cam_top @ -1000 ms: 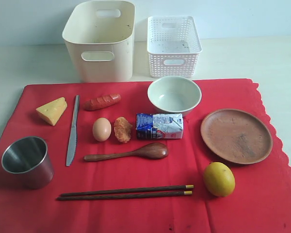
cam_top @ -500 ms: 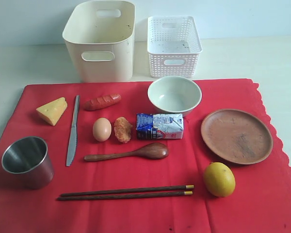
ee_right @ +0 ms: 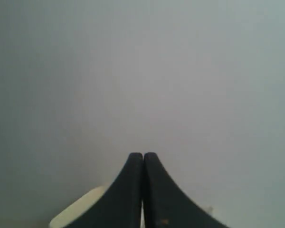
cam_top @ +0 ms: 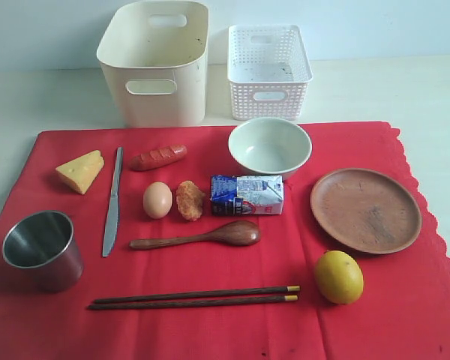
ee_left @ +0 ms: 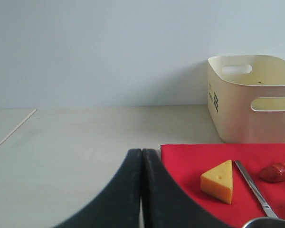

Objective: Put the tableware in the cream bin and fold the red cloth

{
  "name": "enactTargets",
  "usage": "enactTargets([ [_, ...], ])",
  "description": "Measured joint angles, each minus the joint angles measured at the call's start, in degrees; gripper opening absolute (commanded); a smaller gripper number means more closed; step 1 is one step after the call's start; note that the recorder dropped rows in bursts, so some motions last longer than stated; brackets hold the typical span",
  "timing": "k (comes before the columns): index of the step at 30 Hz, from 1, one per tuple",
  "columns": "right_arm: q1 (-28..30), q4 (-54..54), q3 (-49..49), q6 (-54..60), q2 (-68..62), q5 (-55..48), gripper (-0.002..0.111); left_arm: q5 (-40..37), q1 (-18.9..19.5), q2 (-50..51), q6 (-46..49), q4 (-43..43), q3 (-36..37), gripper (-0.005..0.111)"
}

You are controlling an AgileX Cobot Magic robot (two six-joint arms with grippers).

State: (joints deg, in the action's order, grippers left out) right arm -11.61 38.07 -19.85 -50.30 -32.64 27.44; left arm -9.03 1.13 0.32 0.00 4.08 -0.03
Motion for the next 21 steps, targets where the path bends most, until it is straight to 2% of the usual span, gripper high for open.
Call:
enactTargets([
  [3,0.0,13.71,-4.7,-11.19,-9.44,3.97,0.0,0.0,0.0,0.0,0.0,0.0,0.0,0.0],
  [8,-0.47,31.64,-13.14,-23.61,-25.11,9.44,0.0,0.0,0.0,0.0,0.0,0.0,0.0,0.0],
  [13,-5.31,44.57,-22.3,-31.99,-38.27,9.78,0.0,0.0,0.0,0.0,0.0,0.0,0.0,0.0],
  [18,-15.23,57.7,-31.31,-42.5,-48.32,-0.07,0.0,0.0,0.0,0.0,0.0,0.0,0.0,0.0],
  [21,-20.3,60.66,-36.1,-46.8,-53.9,-7.3,0.0,0.0,0.0,0.0,0.0,0.0,0.0,0.0],
])
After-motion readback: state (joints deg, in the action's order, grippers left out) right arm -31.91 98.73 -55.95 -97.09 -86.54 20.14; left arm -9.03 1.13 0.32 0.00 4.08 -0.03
